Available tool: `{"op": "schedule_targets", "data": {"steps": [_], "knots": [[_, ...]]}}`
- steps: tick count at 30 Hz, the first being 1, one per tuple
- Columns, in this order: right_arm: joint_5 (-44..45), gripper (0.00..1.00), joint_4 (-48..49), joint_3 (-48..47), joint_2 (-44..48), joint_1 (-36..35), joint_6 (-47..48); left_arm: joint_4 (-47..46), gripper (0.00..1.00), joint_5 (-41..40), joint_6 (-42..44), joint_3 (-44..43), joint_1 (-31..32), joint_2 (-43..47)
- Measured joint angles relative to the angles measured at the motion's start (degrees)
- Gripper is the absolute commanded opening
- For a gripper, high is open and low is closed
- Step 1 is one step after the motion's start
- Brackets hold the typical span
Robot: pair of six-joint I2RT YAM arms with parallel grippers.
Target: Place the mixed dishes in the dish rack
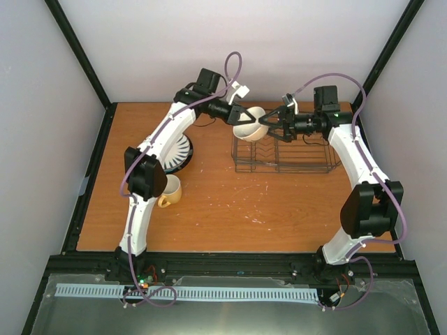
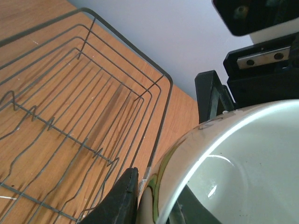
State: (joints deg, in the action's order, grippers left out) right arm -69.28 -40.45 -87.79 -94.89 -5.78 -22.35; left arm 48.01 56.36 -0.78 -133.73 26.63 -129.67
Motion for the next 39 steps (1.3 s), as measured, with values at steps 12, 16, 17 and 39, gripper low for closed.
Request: {"op": "schedule_targets", "data": {"steps": [12, 16, 17, 39], "knots": [[0.66, 0.99, -0.24, 0.0, 0.02, -0.94, -0.92, 2.69, 0.01, -3.74, -0.11, -1.33, 1.53, 0.02], [0.74, 0.96, -0.7, -0.02, 0.02, -2.51, -0.83, 3.1, 0.01, -5.55, -0.17, -1.99, 1.62, 0.04], [0.85, 0.96, -0.9, -0.02, 0.02, -2.75, -0.83, 3.32, 0.01, -5.79, -0.15, -2.03, 1.62, 0.07], [3.08, 0.03, -3.69, -1.11, -0.81, -3.23, -0.96, 4.76, 0.24, -9.79, 1.25, -2.73, 2.03, 0.85]]}}
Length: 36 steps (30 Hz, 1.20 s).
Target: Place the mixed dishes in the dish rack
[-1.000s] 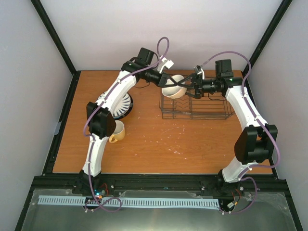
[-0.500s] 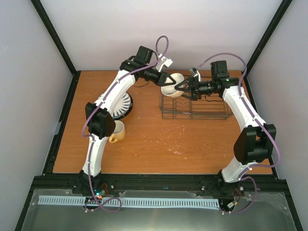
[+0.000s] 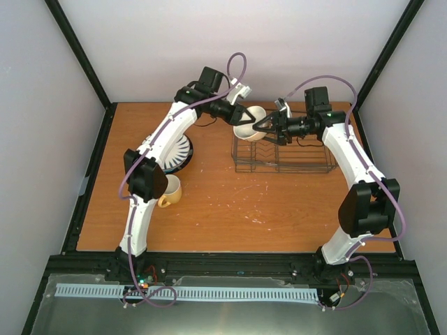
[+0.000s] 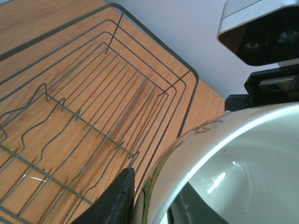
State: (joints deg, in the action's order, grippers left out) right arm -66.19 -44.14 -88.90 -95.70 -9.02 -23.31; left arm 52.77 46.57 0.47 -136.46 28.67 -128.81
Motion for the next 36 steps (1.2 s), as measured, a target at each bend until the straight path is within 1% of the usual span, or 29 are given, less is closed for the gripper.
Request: {"op": "schedule_targets", "data": {"steps": [1, 3, 4, 5, 7, 10, 12, 14, 15, 16, 18, 22, 26, 32, 36], "knots": [[0.57, 0.03, -0.11, -0.09, 0.0, -0.09, 0.11, 0.02, 0.27, -0.31, -0.07, 0.0, 0.11, 0.0], [1.49, 0.03, -0.24, -0.09, -0.02, -0.02, 0.2, -0.02, 0.29, -1.01, -0.28, 0.0, 0.35, 0.0], [1.7, 0.03, -0.28, -0.09, -0.04, 0.04, 0.31, -0.07, 0.33, -1.31, -0.39, 0.0, 0.48, 0.0], [1.97, 0.03, -0.31, -0.09, -0.04, 0.11, 0.37, -0.13, 0.35, -1.6, -0.44, 0.0, 0.61, 0.0], [2.56, 0.03, -0.37, -0.09, -0.04, 0.37, 0.39, -0.33, 0.36, -1.9, -0.57, 0.0, 0.74, 0.0], [3.08, 0.03, -0.33, 0.04, -0.04, 1.14, 0.37, -0.66, 0.46, -2.29, -0.61, 0.0, 0.83, 0.0], [4.02, 0.03, -0.22, 0.24, -0.07, 1.75, 0.37, -0.96, 0.58, -2.47, -0.72, 0.0, 0.85, 0.0], [4.72, 0.03, -0.22, 0.57, -0.04, 2.38, 0.39, -1.42, 0.61, -2.6, -0.63, 0.0, 0.85, 0.0], [5.2, 0.03, -0.2, 0.85, -0.07, 2.8, 0.42, -1.6, 0.67, -2.67, -0.66, 0.0, 0.87, 0.0], [5.64, 0.03, -0.2, 1.11, -0.07, 3.15, 0.42, -1.81, 0.8, -2.73, -0.7, 0.0, 0.87, 0.0], [6.64, 0.03, -0.33, 1.7, -0.07, 4.0, 0.52, -2.14, 0.98, -3.02, -0.42, 0.0, 0.87, 0.0], [8.94, 0.03, -1.07, 2.01, -0.04, 5.6, 1.16, -2.75, 1.0, -4.66, -0.26, 0.0, 0.87, 0.0], [12.02, 0.03, -2.51, 2.01, -0.04, 8.09, 2.62, -4.2, 1.0, -8.74, -0.11, 1.2, 0.87, 0.79], [20.65, 0.03, -5.57, 2.01, 0.76, 11.02, 5.35, -9.7, 1.0, -18.71, 0.07, 10.16, 0.52, 7.56], [28.87, 0.03, -6.8, 3.23, 4.11, 11.21, 7.04, -13.84, 1.0, -26.58, 0.24, 15.04, -0.44, 12.11]]}}
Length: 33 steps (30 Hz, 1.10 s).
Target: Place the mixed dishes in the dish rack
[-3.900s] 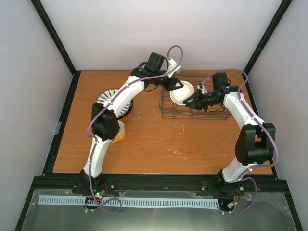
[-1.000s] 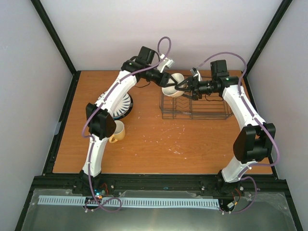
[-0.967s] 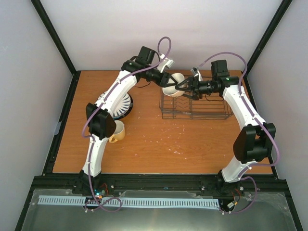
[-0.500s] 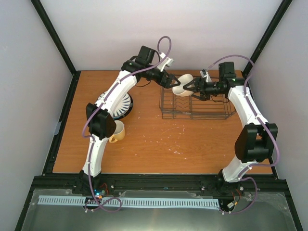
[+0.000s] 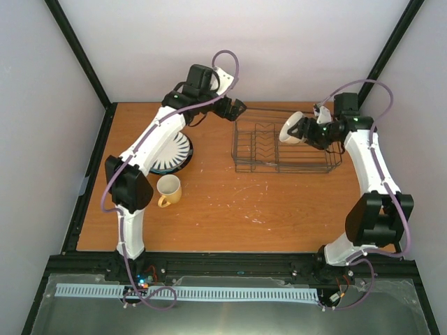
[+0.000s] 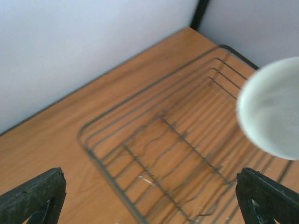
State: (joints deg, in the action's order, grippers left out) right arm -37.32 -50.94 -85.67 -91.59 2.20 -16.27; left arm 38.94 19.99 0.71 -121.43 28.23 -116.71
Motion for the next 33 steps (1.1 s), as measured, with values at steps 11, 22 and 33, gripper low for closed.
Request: {"op": "schedule_targets", "data": {"steps": [11, 22, 33], "knots": [[38.1, 0.03, -2.01, 2.05, 7.17, -3.61, 7.08, -9.79, 1.0, -9.79, -2.99, 14.82, -9.2, 6.6], [69.16, 0.03, -3.34, -2.03, -10.86, -13.88, 12.09, -15.17, 1.0, -9.27, -5.97, 23.19, -16.55, 11.61], [78.31, 0.03, -4.66, -13.92, -27.28, -14.23, 13.09, -18.75, 1.0, -5.95, -5.99, 33.42, -23.37, 18.03]]}}
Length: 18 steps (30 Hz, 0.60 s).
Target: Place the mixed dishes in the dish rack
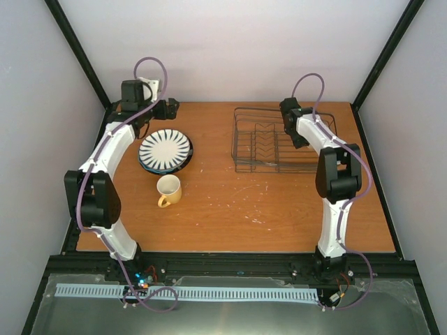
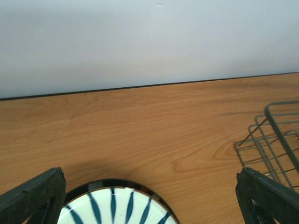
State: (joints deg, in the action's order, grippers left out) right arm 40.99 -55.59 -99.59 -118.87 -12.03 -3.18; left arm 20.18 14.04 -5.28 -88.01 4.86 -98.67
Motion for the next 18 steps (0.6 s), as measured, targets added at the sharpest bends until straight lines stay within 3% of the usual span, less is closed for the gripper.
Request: {"op": "schedule_targets", "data": {"steps": [14, 18], "knots": [[5.05, 0.03, -0.9, -5.81, -9.64, 0.0, 0.59, -1.09, 1.0, 2.64, 0.07, 3.52, -5.18, 0.92], [5.99, 0.13, -1.38, -7.37, -11.06, -0.02, 0.24, -1.14, 1.0, 2.91, 0.2, 4.17, -5.2, 1.25]]}}
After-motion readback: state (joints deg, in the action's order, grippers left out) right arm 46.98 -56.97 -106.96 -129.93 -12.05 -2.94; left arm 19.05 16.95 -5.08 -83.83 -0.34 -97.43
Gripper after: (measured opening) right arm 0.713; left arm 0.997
